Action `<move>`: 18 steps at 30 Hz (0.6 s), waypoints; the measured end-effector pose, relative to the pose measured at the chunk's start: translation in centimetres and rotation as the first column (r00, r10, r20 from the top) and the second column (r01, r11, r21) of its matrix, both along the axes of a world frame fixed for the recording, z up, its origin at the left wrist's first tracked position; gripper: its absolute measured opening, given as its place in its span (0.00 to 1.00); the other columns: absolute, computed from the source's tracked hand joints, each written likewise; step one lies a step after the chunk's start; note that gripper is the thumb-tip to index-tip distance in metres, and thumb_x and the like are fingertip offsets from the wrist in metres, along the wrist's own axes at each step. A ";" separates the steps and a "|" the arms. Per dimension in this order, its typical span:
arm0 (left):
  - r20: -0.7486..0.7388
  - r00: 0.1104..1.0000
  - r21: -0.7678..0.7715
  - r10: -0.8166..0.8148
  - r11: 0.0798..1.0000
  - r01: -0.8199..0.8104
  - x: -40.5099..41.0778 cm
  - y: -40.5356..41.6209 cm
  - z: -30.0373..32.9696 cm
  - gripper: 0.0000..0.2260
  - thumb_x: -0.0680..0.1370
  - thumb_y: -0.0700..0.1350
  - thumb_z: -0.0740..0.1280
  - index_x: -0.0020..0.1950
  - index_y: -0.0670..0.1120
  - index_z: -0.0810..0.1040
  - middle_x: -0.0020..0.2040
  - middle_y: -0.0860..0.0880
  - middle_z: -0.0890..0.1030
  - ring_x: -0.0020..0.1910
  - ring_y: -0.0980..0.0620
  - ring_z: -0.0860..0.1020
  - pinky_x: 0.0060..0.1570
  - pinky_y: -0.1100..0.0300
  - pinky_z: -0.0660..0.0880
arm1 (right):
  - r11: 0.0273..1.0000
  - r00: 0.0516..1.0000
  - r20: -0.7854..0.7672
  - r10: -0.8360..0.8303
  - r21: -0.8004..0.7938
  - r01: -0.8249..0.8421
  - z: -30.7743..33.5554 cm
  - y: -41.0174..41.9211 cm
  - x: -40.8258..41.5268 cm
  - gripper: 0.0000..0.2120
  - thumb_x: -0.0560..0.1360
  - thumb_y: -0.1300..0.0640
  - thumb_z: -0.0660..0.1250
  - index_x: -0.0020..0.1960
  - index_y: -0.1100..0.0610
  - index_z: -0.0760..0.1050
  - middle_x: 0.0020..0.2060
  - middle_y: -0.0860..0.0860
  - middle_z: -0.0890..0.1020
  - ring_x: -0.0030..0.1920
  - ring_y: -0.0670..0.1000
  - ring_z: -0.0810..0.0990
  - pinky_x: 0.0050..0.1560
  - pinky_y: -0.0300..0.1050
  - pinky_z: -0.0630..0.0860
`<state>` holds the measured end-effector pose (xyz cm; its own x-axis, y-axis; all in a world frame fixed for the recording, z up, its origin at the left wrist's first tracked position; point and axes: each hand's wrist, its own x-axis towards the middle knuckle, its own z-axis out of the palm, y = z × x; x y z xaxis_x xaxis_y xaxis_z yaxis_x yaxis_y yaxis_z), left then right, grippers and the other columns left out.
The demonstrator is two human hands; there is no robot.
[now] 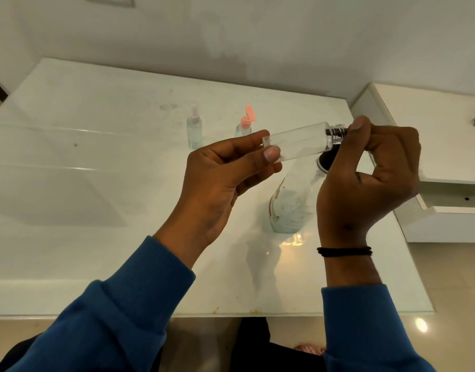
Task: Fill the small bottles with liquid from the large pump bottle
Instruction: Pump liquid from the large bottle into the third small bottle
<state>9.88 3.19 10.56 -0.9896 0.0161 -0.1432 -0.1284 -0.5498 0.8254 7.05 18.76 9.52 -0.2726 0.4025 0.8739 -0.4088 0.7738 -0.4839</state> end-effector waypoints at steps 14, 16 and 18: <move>0.004 1.000 0.046 -0.005 0.999 0.005 0.1 0.2 -0.1 0.19 0.69 0.39 0.74 0.59 0.38 0.83 0.53 0.40 0.86 0.52 0.42 0.86 0.50 0.59 0.82 | 0.999 1.000 -0.012 0.025 -0.041 -0.026 -0.1 0.0 -0.2 0.13 0.79 0.64 0.67 0.36 0.66 0.79 0.33 0.56 0.79 0.37 0.50 0.75 0.40 0.41 0.71; 0.000 1.000 0.037 -0.008 0.999 0.008 0.1 0.2 0.0 0.19 0.69 0.39 0.74 0.59 0.39 0.83 0.53 0.41 0.87 0.51 0.43 0.86 0.49 0.60 0.82 | 1.000 1.000 -0.020 0.011 -0.025 -0.012 0.4 0.1 -0.4 0.13 0.79 0.63 0.67 0.35 0.64 0.79 0.33 0.53 0.79 0.36 0.54 0.76 0.39 0.43 0.71; -0.006 1.000 0.029 -0.009 1.000 0.009 0.1 0.3 0.0 0.18 0.69 0.39 0.73 0.59 0.40 0.83 0.53 0.42 0.87 0.51 0.43 0.86 0.49 0.60 0.82 | 1.000 1.000 -0.023 0.000 -0.016 0.000 0.5 0.2 -0.5 0.14 0.79 0.63 0.68 0.35 0.64 0.78 0.33 0.52 0.78 0.35 0.56 0.76 0.38 0.43 0.71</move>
